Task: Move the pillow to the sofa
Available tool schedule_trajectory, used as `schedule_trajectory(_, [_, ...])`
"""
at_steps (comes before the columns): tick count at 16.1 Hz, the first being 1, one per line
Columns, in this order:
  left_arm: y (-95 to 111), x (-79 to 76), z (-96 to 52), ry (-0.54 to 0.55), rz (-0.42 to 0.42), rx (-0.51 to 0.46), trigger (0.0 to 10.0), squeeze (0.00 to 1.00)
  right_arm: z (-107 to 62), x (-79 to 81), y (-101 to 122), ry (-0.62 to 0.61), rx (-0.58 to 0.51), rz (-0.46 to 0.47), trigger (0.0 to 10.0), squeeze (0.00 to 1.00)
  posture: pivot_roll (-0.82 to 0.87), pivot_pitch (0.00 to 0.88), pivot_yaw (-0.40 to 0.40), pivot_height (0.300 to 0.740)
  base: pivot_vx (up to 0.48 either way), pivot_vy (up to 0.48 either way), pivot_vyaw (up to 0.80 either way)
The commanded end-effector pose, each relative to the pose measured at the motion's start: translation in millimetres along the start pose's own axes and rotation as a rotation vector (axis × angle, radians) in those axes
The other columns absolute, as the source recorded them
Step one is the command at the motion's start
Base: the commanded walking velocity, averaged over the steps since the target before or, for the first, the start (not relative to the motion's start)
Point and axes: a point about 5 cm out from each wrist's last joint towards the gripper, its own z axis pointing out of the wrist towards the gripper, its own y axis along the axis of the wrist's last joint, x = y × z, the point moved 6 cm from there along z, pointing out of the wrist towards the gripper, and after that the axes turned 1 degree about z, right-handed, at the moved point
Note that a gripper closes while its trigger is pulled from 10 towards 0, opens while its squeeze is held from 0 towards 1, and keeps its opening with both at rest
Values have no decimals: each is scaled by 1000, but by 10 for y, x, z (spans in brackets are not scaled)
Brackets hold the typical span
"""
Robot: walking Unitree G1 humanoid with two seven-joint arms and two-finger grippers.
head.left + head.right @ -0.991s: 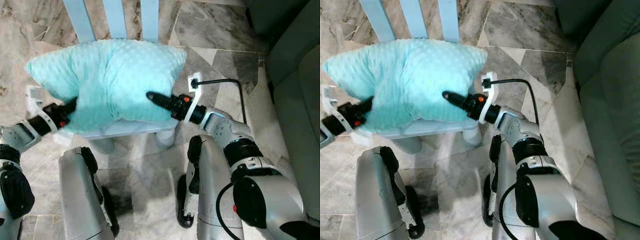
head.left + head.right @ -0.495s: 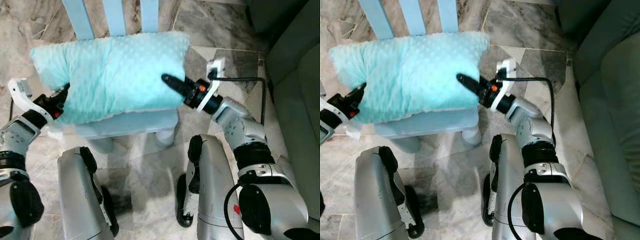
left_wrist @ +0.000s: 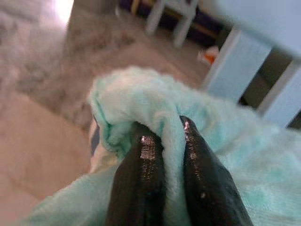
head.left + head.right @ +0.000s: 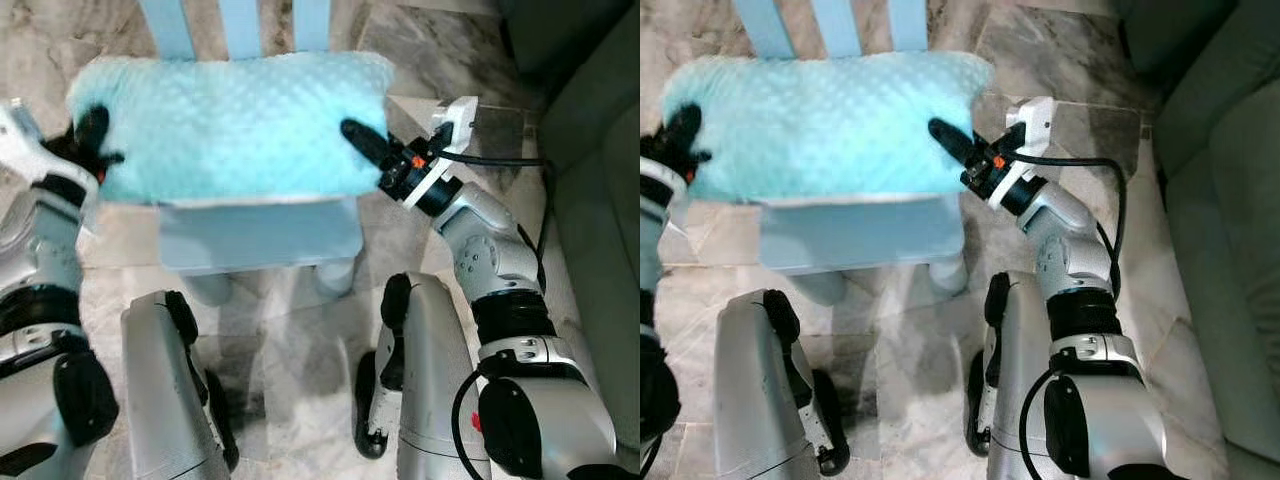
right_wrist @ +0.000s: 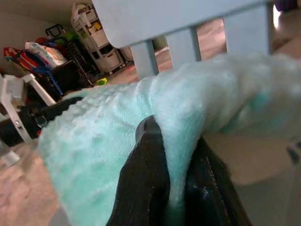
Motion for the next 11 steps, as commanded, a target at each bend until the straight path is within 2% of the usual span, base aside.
schedule_trajectory(1, [106,6,0,13,31,-44,0,0,-46,-21,118,-15,-42,-58,0,0,-56,273,-40,420,0,0,0])
schedule_trajectory(5, [240,-24,49,43,20,-121,0,0,-103,-77,110,-61,-54,-104,0,0,-47,201,-25,420,0,0,0])
schedule_trajectory(8, [362,-133,102,46,24,-171,0,0,-149,-93,122,-76,-57,-138,0,0,-38,154,-10,420,0,0,0])
schedule_trajectory(10, [331,-192,114,48,27,-173,0,0,-192,-83,70,-69,-32,-168,0,0,-39,122,3,420,0,0,0])
schedule_trajectory(11, [246,-241,118,53,17,-162,0,0,-224,-77,19,-61,-8,-190,0,0,-42,105,11,420,0,0,0])
